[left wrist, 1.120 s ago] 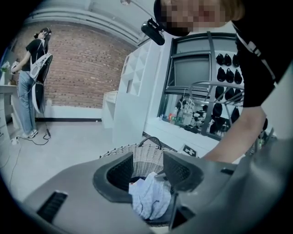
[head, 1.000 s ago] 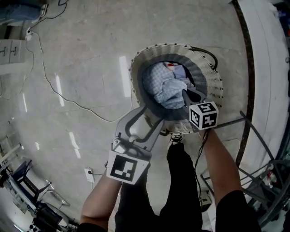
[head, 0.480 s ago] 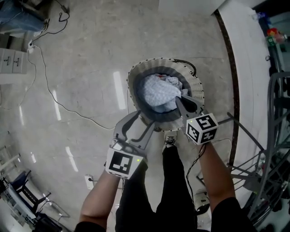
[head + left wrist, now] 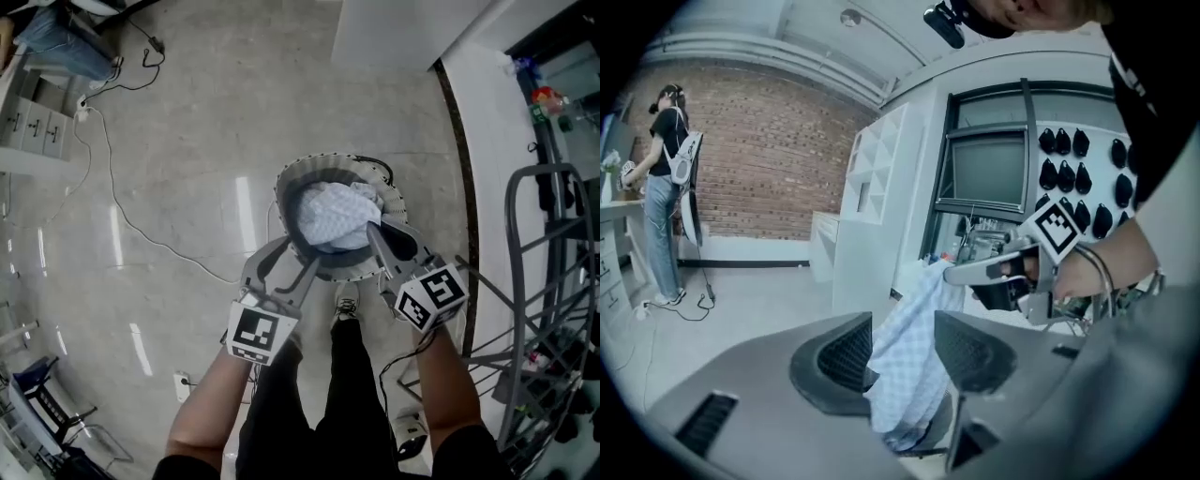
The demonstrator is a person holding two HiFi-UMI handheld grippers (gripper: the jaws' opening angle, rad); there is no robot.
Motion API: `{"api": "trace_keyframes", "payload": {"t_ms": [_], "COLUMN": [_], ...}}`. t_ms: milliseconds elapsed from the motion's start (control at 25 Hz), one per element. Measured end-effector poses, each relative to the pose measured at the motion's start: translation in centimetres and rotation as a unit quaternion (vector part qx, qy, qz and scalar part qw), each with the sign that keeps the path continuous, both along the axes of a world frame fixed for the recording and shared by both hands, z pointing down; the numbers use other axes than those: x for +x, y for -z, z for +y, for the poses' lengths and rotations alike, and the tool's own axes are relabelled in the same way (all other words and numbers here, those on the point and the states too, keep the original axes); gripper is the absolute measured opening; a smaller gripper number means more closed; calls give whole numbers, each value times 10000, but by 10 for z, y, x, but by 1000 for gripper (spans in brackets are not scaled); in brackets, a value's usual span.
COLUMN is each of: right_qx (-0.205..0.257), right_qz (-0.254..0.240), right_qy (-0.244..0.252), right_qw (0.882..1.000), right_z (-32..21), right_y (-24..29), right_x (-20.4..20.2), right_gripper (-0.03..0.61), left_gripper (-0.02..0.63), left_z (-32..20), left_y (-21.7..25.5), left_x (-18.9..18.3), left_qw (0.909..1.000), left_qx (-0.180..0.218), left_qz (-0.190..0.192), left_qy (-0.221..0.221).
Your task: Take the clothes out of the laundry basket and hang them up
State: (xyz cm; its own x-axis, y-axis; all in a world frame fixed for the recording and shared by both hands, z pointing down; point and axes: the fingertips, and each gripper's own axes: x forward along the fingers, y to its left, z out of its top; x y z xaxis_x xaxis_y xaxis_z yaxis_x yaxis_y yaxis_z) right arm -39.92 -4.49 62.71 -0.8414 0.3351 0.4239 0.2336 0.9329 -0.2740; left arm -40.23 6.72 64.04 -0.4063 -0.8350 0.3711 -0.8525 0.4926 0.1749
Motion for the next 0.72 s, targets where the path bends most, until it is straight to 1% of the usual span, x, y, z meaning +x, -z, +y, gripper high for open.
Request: {"api": "trace_keyframes", "payload": {"t_ms": [240, 440, 520, 600, 720], "right_qx": [43, 147, 214, 261, 351], "right_qz": [-586, -1016, -1227, -1402, -1649], "right_qy": [369, 679, 797, 910, 1041], "right_qw": [9976, 9924, 9890, 9856, 9802], "right_z": [20, 31, 32, 34, 32], "right_y": [97, 171, 202, 234, 278], "right_x": [2, 6, 6, 9, 14], "right_gripper": [17, 17, 17, 17, 17], "left_gripper": [199, 202, 204, 207, 216], "left_z": [6, 6, 4, 3, -11], "left_y": [37, 69, 84, 100, 123], "left_x": [-7, -16, -25, -33, -38], "left_qw": [9998, 9993, 9991, 9990, 9994], "left_qx": [-95, -179, -144, -86, -6], "left_qz": [-138, -288, -334, -290, -240], "left_qy": [59, 147, 228, 322, 268]}}
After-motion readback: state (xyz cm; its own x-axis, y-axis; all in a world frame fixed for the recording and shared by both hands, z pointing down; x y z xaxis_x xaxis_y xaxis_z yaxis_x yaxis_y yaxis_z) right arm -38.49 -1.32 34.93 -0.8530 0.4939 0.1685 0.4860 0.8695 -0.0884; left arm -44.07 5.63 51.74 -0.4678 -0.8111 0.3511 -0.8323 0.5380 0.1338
